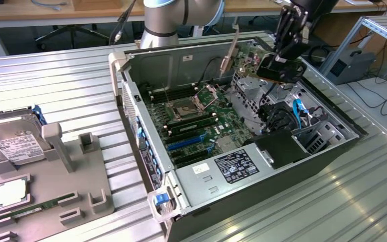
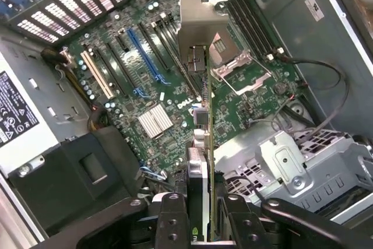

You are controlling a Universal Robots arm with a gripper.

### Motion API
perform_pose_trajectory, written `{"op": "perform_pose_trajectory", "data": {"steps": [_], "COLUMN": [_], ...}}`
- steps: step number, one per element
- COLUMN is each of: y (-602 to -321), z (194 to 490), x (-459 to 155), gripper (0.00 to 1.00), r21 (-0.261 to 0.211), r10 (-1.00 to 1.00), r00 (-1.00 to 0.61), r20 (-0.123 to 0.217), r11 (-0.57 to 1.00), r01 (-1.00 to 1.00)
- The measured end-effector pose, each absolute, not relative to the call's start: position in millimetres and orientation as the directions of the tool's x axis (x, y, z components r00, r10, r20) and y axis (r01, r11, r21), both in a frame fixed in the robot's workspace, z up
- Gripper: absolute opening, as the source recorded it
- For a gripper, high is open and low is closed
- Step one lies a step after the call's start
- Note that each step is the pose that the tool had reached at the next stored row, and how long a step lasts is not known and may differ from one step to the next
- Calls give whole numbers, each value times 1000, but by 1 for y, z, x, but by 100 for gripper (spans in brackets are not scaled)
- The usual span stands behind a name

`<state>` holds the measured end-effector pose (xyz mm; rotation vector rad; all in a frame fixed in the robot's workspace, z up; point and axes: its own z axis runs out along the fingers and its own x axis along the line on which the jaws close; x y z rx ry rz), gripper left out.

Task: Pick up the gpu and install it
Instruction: 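Insert the gpu into the slot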

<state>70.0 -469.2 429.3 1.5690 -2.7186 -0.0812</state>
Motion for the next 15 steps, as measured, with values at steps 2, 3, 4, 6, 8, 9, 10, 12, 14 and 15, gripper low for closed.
{"op": "perform_pose_trajectory", "data": {"steps": [2, 3, 4, 6, 8, 9, 10, 12, 14, 15], "y": [-469, -469, -469, -469, -469, -468, -468, -468, -468, -468], "z": [429, 429, 429, 429, 429, 429, 429, 429, 429, 429], "x": [70, 70, 70, 70, 70, 70, 70, 70, 70, 70], "gripper": [27, 27, 27, 27, 27, 27, 27, 27, 27, 27], "r21": [46, 46, 46, 46, 46, 46, 46, 46, 46, 46], "r10": [-884, -891, -896, -909, -921, -933, -941, -955, -966, -973], "r00": [-467, -454, -444, -417, -389, -358, -337, -295, -258, -231], "r20": [-24, -24, -24, -24, -24, -24, -24, -24, -24, -24], "r11": [466, 452, 443, 416, 387, 357, 336, 294, 256, 229], "r01": [-884, -891, -895, -908, -921, -933, -941, -955, -966, -972]}}
